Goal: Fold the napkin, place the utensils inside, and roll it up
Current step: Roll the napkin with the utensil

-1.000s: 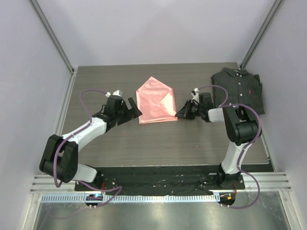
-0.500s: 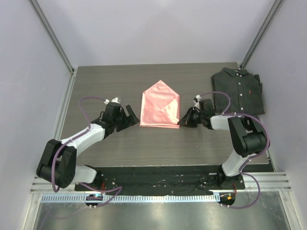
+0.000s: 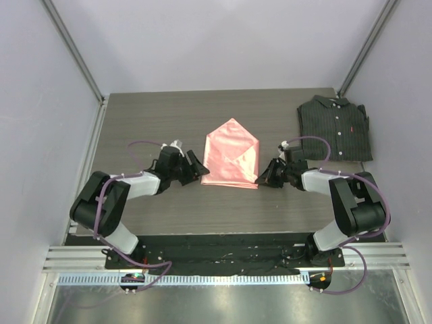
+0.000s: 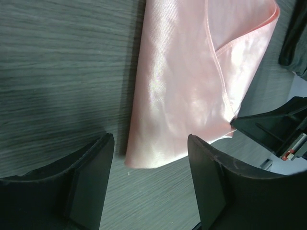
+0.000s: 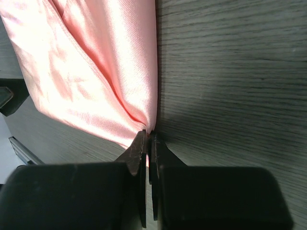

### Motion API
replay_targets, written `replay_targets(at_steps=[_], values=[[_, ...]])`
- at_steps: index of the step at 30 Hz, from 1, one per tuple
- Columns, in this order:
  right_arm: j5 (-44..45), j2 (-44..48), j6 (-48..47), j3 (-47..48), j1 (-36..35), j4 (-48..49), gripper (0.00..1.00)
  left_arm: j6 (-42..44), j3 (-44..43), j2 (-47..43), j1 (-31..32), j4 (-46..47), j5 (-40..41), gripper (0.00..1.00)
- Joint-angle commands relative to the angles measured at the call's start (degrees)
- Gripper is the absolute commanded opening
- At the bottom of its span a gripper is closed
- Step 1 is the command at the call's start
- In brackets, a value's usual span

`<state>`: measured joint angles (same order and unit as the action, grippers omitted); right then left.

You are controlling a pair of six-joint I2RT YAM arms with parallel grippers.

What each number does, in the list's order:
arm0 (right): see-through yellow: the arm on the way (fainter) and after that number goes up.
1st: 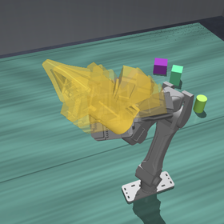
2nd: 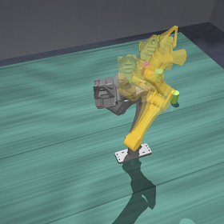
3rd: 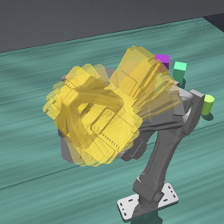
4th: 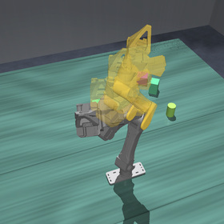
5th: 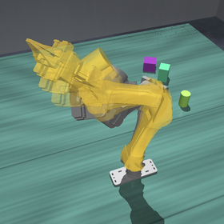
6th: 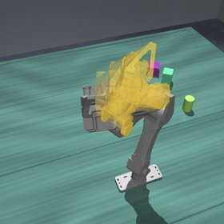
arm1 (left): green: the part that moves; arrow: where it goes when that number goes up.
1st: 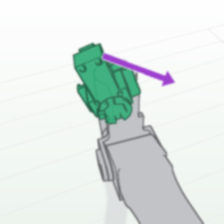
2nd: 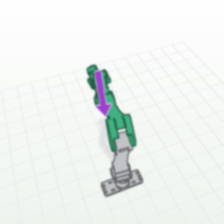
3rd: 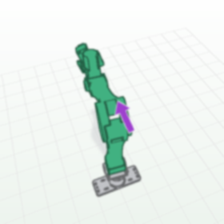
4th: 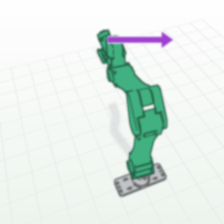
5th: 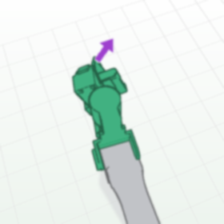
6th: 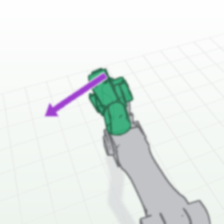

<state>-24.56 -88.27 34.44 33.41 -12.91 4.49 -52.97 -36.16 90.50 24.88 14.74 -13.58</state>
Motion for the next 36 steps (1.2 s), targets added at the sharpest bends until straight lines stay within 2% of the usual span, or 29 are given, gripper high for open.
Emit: replay_targets(at_steps=[1,4,8,16,18,23,29,30,32,36], values=[[1.1,1.5,0.3,-1.2,-0.1,-0.2,0.01,-1.2,-1.1,3.2,1.0,2.8,-0.7,0.63],[0.8,1.5,0.5,-1.1,-0.2,0.1,0.01,-0.7,-2.2,4.1,1.6,-1.0,0.6,0.58],[0.5,1.4,0.6,-1.0,-0.2,0.5,0.01,0.1,-0.9,2.9,2.7,-5.8,4.8,0.56],[-0.1,1.0,0.8,-0.9,-0.1,1.2,0.01,1.0,-0.5,3.0,4.7,-8.1,8.3,0.51],[-0.1,0.8,0.8,-0.9,-0.1,1.4,0.01,1.2,-1.2,3.9,5.1,-8.4,8.2,0.44],[0.4,1.3,0.6,-0.5,-0.2,1.0,0.01,1.9,-2.3,5.0,5.4,-9.2,8.6,0.34],[1.5,2.1,-0.4,0.2,-0.1,0.4,0.01,3.5,-4.6,6.4,5.4,-11.1,7.4,0.13],[2.6,3.0,-0.9,0.5,-0.1,-0.4,0.01,4.2,-5.8,6.8,5.4,-11.7,7.2,0.07],[4.5,4.4,-2.6,1.6,-0.1,-1.8,0.07,5.2,-7.1,7.1,5.4,-13.9,6.6,0.01],[12.8,12.7,-7.1,3.1,-2.4,-4.0,0.29,7.4,-10.3,7.9,5.4,-18.5,4.3,0.00]])
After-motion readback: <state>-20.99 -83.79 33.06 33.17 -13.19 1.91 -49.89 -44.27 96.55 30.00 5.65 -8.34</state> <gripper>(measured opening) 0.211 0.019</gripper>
